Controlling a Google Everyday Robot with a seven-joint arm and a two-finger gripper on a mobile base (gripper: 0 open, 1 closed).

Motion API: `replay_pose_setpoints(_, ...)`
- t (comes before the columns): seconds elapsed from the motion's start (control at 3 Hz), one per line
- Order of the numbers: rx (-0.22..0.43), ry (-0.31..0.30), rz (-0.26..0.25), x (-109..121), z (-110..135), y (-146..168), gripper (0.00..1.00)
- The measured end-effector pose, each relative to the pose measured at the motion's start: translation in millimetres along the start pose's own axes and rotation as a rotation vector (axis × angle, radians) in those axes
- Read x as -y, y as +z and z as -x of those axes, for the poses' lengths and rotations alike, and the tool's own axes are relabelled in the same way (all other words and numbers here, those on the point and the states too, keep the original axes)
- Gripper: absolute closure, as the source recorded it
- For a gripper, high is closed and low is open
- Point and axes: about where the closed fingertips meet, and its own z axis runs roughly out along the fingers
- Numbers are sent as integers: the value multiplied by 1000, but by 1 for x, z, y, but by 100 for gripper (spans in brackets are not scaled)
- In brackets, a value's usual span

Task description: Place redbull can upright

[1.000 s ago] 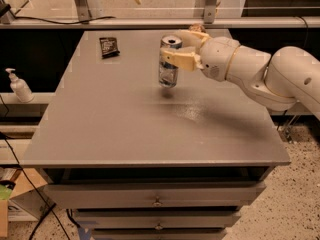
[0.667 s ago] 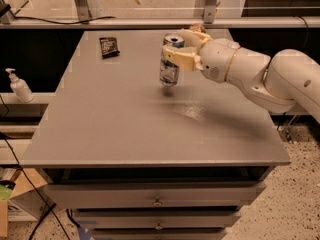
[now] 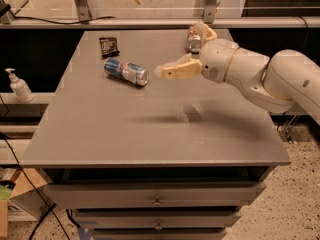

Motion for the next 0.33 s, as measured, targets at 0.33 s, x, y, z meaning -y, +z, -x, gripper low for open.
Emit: replay_pose_setpoints(0.33, 0, 0, 0, 0, 0, 0, 0)
